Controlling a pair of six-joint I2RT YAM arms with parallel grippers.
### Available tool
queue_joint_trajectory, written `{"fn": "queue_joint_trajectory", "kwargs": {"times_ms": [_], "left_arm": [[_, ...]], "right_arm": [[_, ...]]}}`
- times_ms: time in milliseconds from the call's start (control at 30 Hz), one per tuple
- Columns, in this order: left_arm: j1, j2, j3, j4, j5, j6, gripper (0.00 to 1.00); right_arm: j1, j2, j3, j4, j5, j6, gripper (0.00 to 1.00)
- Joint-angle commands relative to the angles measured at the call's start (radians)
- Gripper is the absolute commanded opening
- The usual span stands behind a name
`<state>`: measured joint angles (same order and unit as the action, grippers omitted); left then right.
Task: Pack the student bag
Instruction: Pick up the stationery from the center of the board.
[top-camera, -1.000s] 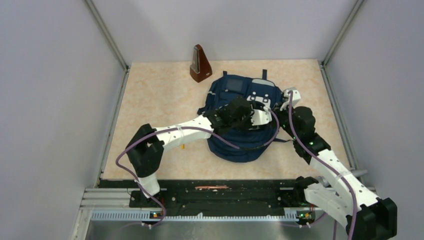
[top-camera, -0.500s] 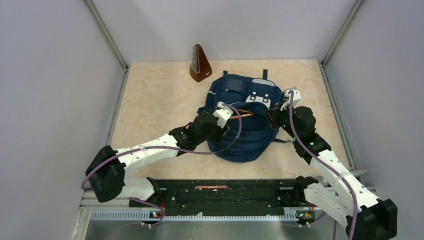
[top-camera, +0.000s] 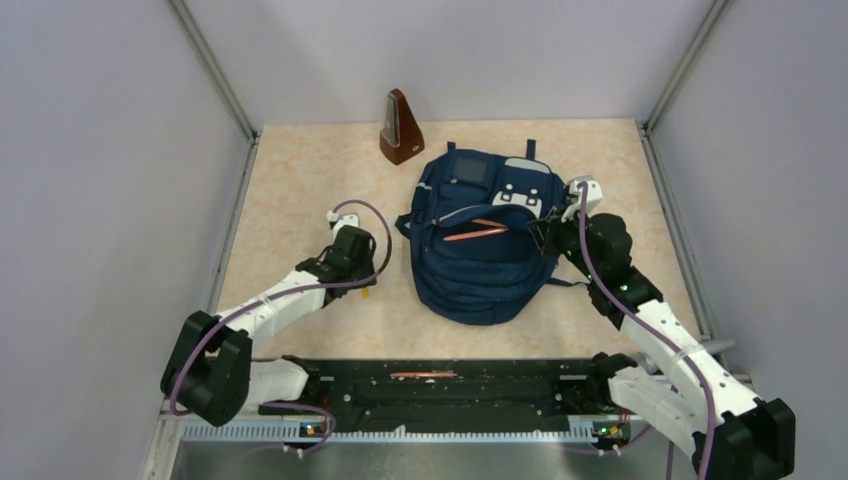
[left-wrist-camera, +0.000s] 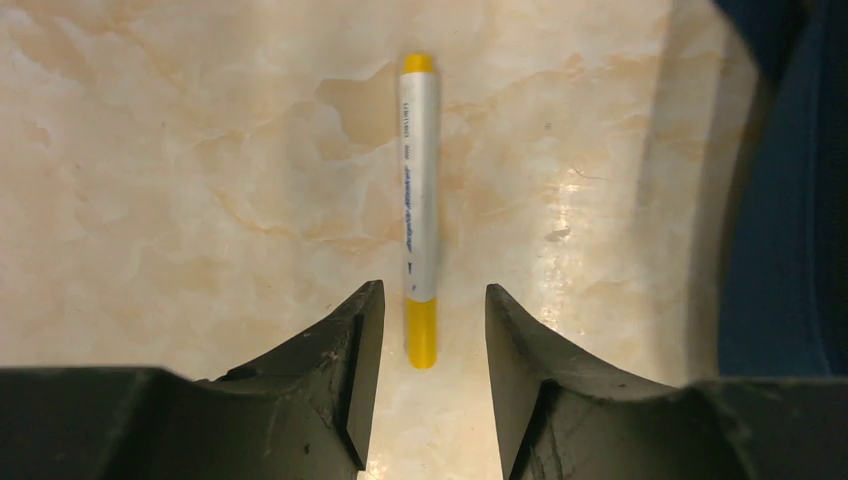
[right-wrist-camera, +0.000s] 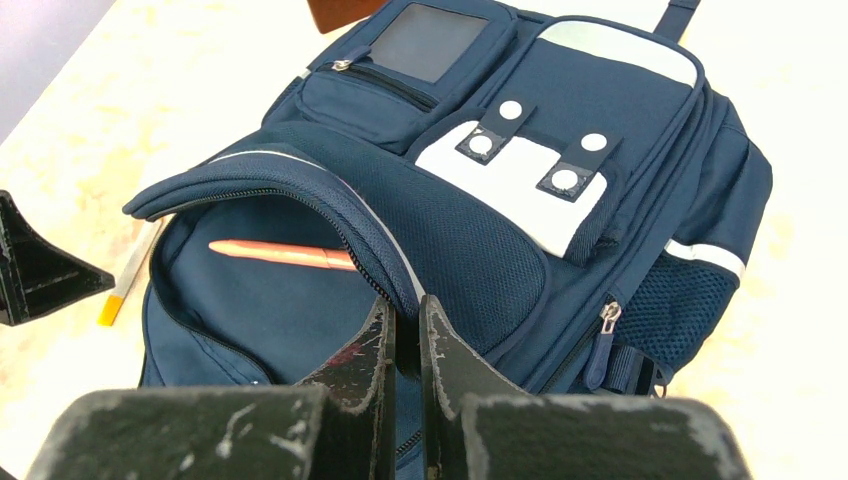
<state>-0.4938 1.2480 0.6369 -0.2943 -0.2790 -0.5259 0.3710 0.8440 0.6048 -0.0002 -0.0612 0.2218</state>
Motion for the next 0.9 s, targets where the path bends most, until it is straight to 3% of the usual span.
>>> {"fn": "queue_joint_trajectory", "kwargs": {"times_ms": [0, 567, 867], "left_arm": [[0.036, 0.000, -0.011, 0.020, -0.003, -0.095, 0.46], [0.085, 0.143, 0.020, 0.038, 0.069, -0.081, 0.39], [0.084, 0.153, 0.007, 0.015, 0.053, -0.063, 0.21]], "right_arm": [[-0.003, -0.035, 0.056, 0.106, 0.024, 0.033, 0.00], [-0.003, -0.036, 0.053, 0.106, 0.032, 0.029, 0.00], [-0.003, -0.037, 0.053, 0.109, 0.031, 0.031, 0.00]]}}
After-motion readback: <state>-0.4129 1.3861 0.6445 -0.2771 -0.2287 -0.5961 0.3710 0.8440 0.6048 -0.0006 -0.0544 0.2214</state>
